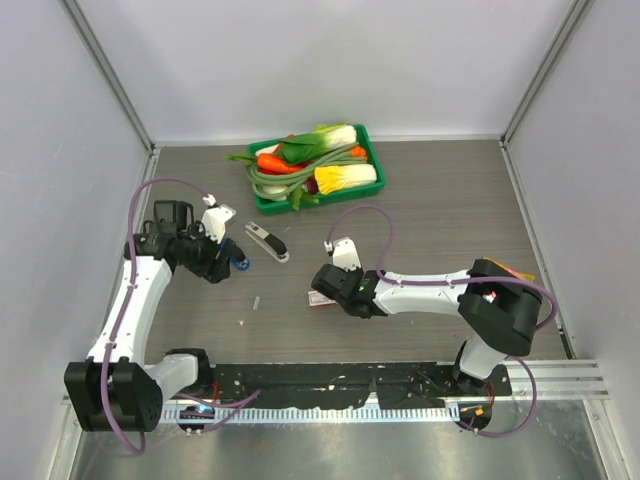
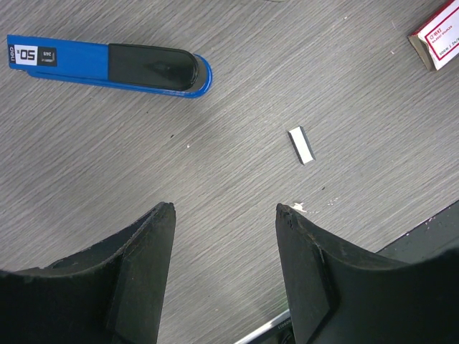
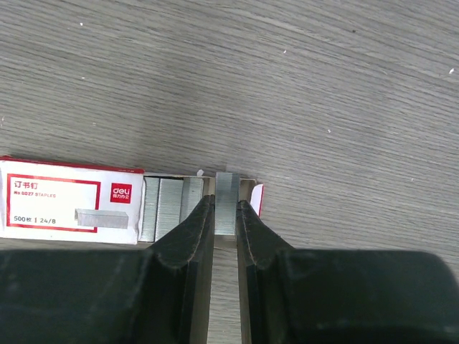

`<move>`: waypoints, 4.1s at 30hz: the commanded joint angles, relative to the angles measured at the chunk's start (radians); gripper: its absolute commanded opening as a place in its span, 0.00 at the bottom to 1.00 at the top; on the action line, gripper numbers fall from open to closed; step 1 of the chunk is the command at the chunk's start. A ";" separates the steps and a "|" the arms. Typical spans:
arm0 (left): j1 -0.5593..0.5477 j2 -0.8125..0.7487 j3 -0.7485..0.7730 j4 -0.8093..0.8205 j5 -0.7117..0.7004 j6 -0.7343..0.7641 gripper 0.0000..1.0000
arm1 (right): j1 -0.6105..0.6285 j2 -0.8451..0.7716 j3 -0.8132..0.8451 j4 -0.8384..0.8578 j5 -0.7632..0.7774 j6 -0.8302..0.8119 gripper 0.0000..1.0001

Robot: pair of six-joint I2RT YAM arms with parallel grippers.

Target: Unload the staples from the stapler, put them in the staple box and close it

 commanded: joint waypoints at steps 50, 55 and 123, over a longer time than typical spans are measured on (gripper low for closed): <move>0.001 -0.006 0.015 -0.022 0.027 0.013 0.62 | -0.081 0.026 0.096 0.053 0.006 -0.077 0.21; 0.001 -0.004 0.015 -0.020 0.026 0.013 0.62 | -0.081 0.029 0.073 0.059 0.000 -0.069 0.18; 0.215 0.057 0.011 0.087 -0.070 -0.015 0.63 | 0.168 0.414 0.668 -0.062 -0.286 0.084 0.80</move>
